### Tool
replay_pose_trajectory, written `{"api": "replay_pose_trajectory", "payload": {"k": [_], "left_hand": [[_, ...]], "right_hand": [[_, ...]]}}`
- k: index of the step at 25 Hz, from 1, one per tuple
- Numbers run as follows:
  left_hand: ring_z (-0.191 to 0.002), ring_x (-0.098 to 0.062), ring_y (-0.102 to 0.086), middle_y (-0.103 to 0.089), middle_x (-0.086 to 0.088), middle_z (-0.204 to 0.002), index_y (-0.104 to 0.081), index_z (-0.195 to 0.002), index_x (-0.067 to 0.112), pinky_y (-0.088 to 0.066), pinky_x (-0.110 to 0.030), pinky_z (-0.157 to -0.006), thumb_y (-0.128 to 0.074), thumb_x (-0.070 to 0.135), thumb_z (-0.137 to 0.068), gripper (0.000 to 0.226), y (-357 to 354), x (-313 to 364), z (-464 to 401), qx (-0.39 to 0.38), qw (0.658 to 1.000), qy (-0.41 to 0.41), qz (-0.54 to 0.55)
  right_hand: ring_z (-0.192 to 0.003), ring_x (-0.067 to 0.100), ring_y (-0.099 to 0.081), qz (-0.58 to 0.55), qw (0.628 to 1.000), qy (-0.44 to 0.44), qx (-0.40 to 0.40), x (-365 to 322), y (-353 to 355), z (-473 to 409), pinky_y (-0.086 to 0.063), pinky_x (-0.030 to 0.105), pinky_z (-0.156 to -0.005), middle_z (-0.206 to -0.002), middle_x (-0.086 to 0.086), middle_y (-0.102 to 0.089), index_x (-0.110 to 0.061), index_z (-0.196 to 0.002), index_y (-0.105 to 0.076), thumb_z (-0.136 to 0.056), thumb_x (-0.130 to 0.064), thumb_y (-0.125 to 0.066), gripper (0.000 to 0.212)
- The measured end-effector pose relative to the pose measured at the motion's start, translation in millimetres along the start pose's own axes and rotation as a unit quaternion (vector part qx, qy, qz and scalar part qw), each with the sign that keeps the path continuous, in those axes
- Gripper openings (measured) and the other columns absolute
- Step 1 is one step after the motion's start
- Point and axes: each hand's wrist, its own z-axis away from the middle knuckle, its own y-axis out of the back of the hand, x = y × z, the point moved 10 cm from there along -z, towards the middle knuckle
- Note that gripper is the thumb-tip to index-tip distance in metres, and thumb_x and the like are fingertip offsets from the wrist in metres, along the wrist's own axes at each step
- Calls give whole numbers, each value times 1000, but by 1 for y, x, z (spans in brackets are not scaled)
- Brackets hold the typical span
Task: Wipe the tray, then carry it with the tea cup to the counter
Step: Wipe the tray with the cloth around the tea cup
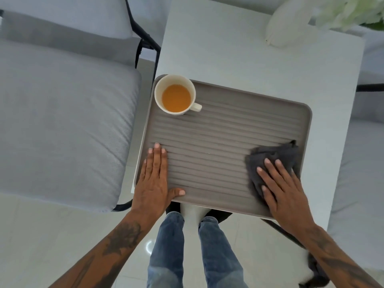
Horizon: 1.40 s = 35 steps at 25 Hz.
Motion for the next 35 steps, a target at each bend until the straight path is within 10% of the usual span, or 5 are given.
{"api": "replay_pose_trajectory", "payload": {"k": [11,19,27,35], "left_hand": [[-153,-37,-7,-3,-22,-165,-11,-156,-5,-21,-52,-121,-18,85,-78,119,-4,2,-2,-22,1000,4,-19],[-151,-40,-13,-9,-25,-164,-10,-155,-2,-21,-50,-120,-46,74,-74,117,5,5,-1,10,1000,-5,-25],[-152,-40,-10,-5,-23,-165,-7,-156,-2,-18,-50,-120,-43,76,-75,118,3,6,-1,3,999,-6,-43],[-150,-42,-19,-14,-25,-163,-14,-154,-5,-24,-50,-118,-47,75,-72,120,4,6,-1,0,999,8,-49]], "right_hand": [[-151,25,-20,-6,988,153,12,-195,-23,-130,-21,56,-119,-161,-2,-29,-25,-151,-34,-100,-34,-33,52],[-149,27,-26,27,999,-31,28,-6,3,-35,-30,59,-112,-160,3,-32,-23,-151,-34,-101,-29,-36,51],[-150,24,-24,-11,999,33,37,-135,-12,-141,-18,60,-117,-159,-4,-33,-27,-148,-41,-100,-34,-37,49],[-152,26,-15,41,997,-58,9,-3,2,-53,-25,57,-116,-163,2,-23,-23,-154,-27,-103,-35,-26,53]]}}
